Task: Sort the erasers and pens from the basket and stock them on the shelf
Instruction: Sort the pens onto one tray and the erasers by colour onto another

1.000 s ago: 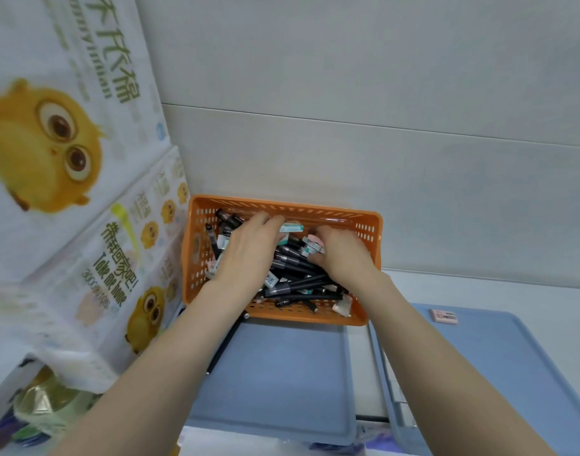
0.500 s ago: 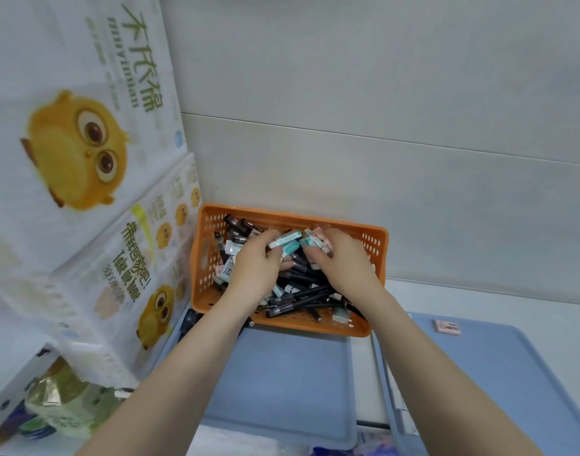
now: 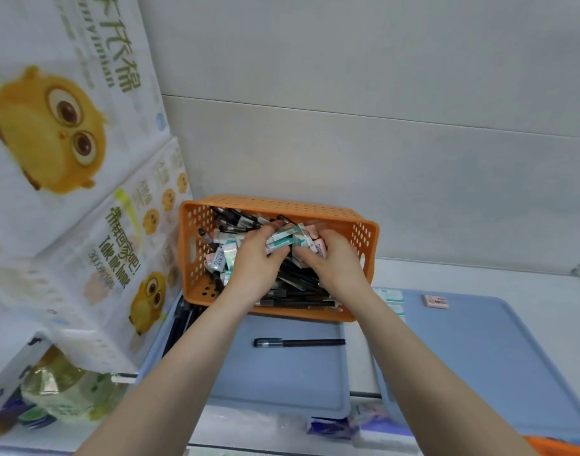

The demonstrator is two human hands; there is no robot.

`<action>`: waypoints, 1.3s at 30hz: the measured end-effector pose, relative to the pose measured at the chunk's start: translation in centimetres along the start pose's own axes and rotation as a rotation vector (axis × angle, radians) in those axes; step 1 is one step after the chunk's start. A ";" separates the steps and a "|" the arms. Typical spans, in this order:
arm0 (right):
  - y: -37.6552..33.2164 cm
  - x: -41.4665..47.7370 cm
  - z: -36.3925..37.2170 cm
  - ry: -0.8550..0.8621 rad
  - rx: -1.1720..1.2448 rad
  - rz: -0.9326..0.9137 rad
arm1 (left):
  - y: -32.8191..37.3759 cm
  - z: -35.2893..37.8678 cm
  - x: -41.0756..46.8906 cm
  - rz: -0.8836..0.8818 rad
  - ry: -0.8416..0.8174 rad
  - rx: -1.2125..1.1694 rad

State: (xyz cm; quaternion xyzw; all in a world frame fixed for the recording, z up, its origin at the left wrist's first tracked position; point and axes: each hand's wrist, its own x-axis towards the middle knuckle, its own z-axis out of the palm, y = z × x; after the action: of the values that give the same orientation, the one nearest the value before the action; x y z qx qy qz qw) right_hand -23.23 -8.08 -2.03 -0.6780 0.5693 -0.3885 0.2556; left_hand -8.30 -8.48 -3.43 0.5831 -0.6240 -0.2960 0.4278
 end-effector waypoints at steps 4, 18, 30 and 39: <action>0.1 -0.3 0.2 0.024 0.021 -0.018 | 0.1 -0.1 -0.3 0.032 -0.003 0.015; 0.2 -1.8 0.2 0.027 0.281 0.007 | 0.4 -1.0 -2.2 0.014 -0.105 -0.282; -0.6 -4.3 -0.8 -0.270 0.523 0.135 | 0.9 -0.1 -3.5 -0.209 -0.135 -0.598; -0.6 -5.6 -1.9 -0.148 0.635 0.183 | 1.5 0.1 -3.7 -0.120 -0.118 -0.595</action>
State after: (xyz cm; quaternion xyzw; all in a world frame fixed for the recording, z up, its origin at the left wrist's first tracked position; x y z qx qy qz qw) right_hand -24.67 -2.35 -1.79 -0.5370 0.4582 -0.4717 0.5283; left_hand -9.31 -4.67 -2.88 0.4498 -0.4981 -0.5237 0.5246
